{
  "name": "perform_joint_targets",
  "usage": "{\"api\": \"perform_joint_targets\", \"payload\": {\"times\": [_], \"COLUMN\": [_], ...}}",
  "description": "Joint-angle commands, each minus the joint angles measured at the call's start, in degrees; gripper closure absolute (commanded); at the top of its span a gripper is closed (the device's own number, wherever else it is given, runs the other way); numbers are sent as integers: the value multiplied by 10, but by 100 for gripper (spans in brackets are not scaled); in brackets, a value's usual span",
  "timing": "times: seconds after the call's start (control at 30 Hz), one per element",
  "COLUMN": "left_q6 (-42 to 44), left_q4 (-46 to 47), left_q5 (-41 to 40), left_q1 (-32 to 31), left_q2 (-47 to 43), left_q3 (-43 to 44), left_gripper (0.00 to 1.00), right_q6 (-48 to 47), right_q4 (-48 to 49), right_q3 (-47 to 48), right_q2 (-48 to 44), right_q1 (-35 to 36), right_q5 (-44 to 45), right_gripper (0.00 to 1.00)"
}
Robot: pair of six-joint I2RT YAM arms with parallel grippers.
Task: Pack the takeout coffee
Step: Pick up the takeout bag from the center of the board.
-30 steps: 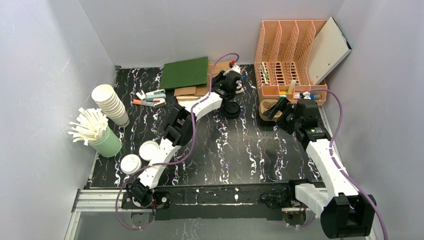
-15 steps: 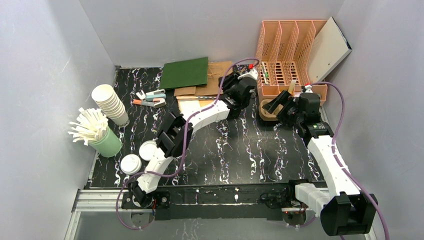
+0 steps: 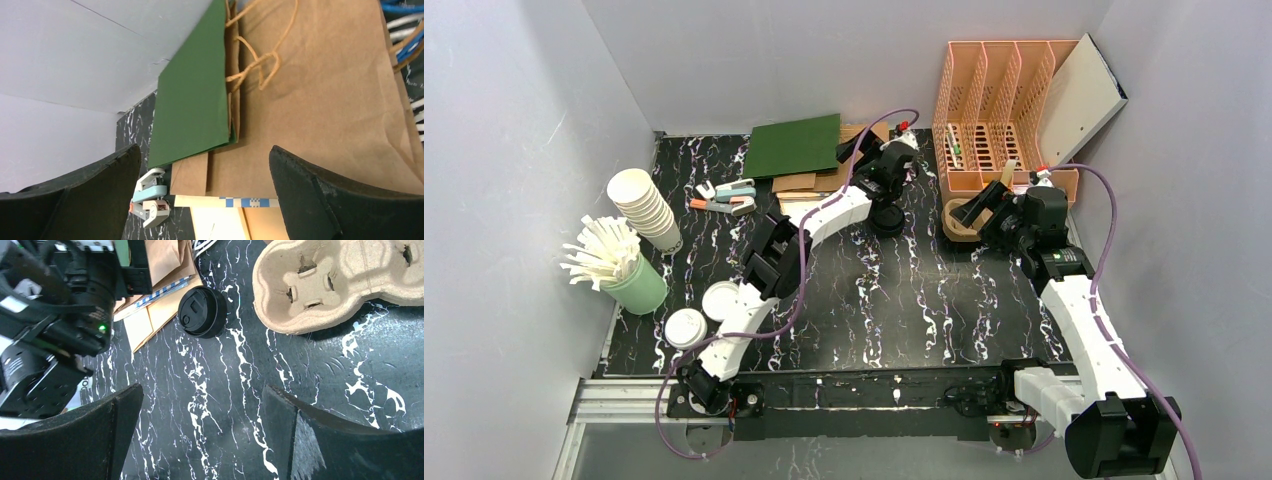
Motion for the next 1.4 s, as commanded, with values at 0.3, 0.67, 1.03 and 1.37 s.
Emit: {"api": "perform_joint_targets", "payload": {"times": [0.3,0.67,1.03,1.37], "left_q6": [65,97,174,135], "left_q4": [24,77,171,161], "left_q5": [9,-17,-65,-50], "left_q1": [36,68,76,26], "left_q2": [75,108,125,-79], "left_q3": [43,29,35,-126], "left_gripper": [2,15,100,100], "right_q6": [2,10,15,28], "right_q4": [10,26,32,41], "right_q3": [30,27,28,48], "right_q2": [21,48,56,68], "right_q1": [1,1,1,1], "right_q5": [-2,-11,-13,-42], "right_gripper": [2,2,2,2]}}
